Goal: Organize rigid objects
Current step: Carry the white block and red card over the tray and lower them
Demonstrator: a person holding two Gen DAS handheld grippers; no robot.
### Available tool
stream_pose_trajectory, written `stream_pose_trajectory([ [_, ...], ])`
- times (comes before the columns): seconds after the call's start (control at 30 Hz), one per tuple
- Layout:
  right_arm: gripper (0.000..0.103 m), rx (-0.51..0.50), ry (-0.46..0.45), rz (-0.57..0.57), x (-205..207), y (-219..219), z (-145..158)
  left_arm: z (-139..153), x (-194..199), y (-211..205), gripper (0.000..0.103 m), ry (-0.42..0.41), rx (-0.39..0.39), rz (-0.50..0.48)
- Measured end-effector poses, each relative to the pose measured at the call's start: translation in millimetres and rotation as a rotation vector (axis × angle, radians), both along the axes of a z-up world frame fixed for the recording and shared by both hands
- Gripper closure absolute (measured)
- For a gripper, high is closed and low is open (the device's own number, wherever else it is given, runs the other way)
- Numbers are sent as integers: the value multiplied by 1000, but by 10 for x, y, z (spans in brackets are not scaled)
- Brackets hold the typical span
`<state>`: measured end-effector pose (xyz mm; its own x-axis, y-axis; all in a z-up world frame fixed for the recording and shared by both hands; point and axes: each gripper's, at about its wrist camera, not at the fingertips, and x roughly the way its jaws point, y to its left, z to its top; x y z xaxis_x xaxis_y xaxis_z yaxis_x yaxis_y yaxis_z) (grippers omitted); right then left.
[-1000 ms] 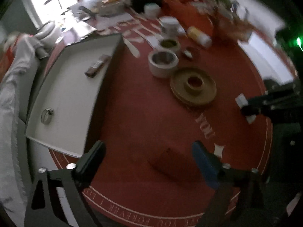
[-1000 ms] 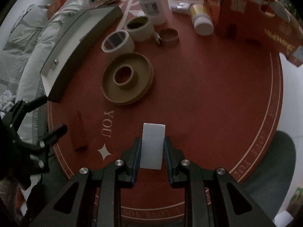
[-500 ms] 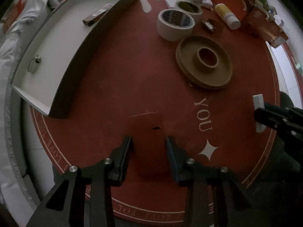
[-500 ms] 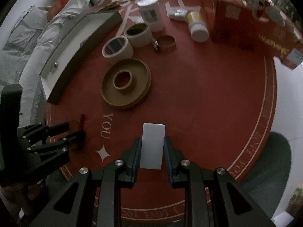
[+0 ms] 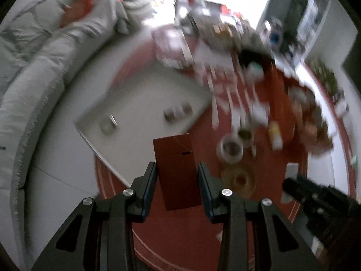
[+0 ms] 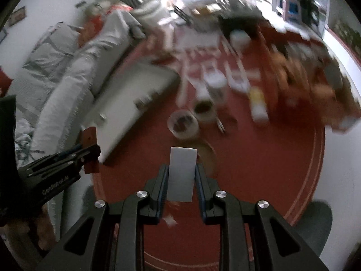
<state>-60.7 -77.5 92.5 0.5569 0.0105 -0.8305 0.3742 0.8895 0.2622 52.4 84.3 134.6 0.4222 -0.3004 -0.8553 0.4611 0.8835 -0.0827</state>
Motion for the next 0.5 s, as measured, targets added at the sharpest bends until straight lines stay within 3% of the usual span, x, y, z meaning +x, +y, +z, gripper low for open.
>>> stream_pose_trajectory([
  [0.13,78,-60,-77,48,373,106,472,429,202,146,63,-121,-34,81],
  [0.33,78,-98,-199,94,880,305,1099,874,554,358,63,-211,-99,194],
  [0.5,78,-128,-242,150,1308,502,1381,985,778,459,63,-260,-108,259],
])
